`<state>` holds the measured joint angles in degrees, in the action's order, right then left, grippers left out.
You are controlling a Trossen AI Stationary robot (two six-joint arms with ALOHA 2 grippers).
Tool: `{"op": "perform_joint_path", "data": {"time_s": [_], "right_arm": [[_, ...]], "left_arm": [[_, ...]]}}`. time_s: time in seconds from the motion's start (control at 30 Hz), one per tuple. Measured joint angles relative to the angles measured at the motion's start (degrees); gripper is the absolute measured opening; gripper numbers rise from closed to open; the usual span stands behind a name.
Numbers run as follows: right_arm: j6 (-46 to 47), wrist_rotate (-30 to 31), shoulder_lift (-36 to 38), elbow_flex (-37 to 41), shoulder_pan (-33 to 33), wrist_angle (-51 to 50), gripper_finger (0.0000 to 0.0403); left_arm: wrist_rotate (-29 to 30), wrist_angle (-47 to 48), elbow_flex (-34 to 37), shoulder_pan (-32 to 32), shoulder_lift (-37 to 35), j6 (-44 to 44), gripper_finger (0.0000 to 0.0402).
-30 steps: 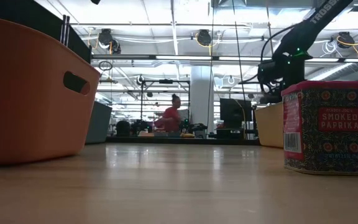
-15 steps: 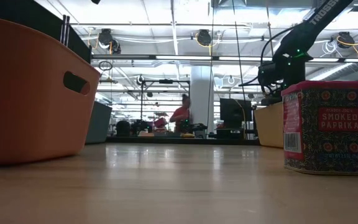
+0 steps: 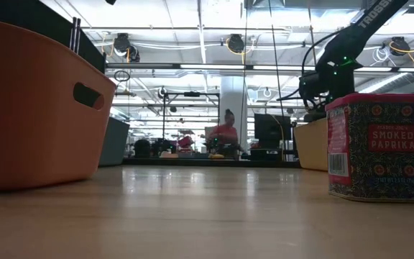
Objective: Sort spices by type
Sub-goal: Put the black seasoning can into the yellow bin
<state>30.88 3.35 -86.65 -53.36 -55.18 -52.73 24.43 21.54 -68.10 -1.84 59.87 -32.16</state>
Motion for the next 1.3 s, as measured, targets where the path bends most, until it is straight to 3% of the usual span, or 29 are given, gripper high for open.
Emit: {"op": "perform_joint_path", "data": {"time_s": [0.33,0.63,0.8,1.03,1.3], "right_arm": [[0.2,0.6,2.4,-0.7,0.0,-0.9,0.0226],[0.4,0.4,6.0,-9.6,0.0,-4.7,0.0220],[-0.4,-4.4,6.0,-13.7,0.2,-5.8,0.0162],[-1.5,-5.0,6.0,-12.8,0.8,-10.4,0.0019],[0.5,-4.9,5.9,-6.8,4.6,-6.3,0.0002]], "left_arm": [[0.0,0.0,0.0,0.0,0.0,0.0,0.0269],[0.0,0.0,0.0,0.0,0.0,0.0,0.0269],[0.0,0.0,0.0,0.0,0.0,-0.1,0.0269],[0.0,0.0,0.0,0.0,0.0,0.0,0.0269],[0.0,0.0,0.0,0.0,0.0,1.1,0.0269]]}}
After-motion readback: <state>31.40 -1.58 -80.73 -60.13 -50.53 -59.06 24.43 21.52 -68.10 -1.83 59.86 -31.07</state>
